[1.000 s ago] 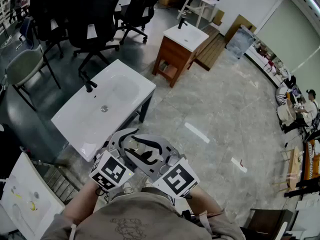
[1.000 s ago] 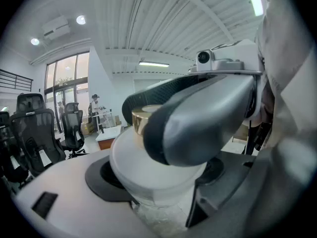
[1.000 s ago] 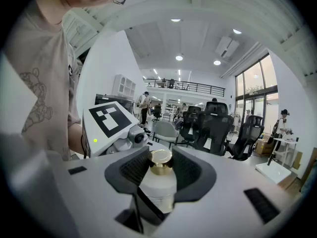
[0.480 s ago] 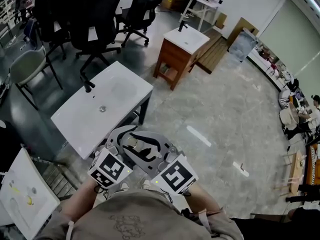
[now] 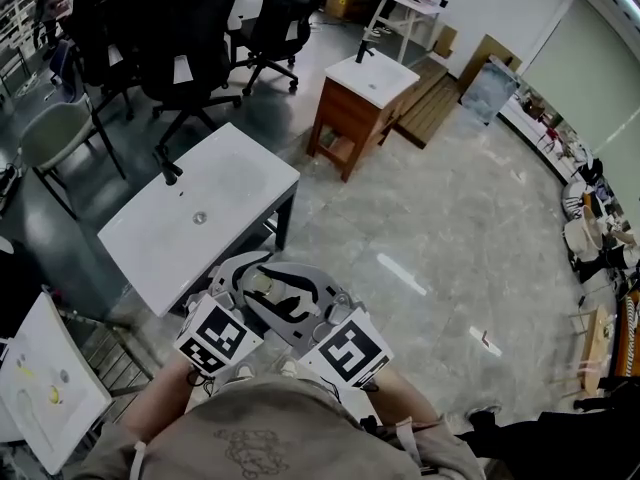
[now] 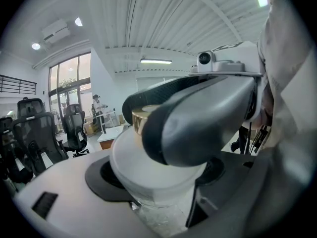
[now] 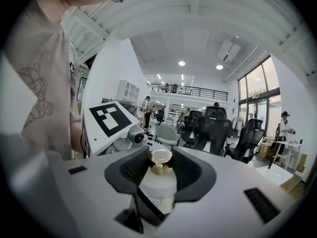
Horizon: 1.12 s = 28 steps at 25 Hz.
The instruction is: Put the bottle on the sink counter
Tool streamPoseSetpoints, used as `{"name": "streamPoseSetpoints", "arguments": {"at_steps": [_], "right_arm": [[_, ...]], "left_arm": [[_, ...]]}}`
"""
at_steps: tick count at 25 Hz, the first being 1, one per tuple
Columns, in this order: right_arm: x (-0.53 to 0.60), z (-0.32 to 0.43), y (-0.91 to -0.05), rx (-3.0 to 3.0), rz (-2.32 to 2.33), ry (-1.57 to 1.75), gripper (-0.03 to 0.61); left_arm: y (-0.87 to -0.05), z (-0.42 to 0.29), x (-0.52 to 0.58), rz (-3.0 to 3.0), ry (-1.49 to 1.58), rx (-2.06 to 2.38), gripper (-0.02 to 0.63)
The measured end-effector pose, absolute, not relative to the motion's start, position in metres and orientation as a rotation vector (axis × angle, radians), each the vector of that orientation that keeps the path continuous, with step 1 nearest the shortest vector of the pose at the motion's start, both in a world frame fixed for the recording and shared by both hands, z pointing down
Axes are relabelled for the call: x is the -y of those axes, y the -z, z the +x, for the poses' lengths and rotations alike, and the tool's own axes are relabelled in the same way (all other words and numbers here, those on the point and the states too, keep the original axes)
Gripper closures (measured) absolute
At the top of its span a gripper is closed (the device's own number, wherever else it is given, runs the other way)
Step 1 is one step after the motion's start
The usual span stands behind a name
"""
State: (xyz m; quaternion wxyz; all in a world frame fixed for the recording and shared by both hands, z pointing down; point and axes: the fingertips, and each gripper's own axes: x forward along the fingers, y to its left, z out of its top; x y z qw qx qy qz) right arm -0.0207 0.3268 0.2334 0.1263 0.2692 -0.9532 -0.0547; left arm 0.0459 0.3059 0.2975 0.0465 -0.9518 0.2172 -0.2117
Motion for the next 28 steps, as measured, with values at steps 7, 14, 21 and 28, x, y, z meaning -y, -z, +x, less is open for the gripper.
{"name": "streamPoseSetpoints", "arguments": {"at_steps": [7,14,21,28], "right_arm": [[-0.321,0.002,-0.237,2.809,0.747,0.156,0.431],[-0.318,0.029,-0.242,2.833,0.722,0.161,0.431],[-0.305,0.043,-0.255,2.841,0.71,0.13,0.431],[-0.277,0.051,-0.264,2.823,0.718,0.147,0.431]], "left_arm": [[-0.304,0.067,-0.299,-2.903,0.68,-0.688,0.288],[-0.309,0.093,-0.294,-2.888,0.691,-0.738,0.288],[-0.323,0.105,-0.281,-2.889,0.72,-0.743,0.288],[-0.332,0.115,-0.254,-2.884,0.708,-0.724,0.288]]}}
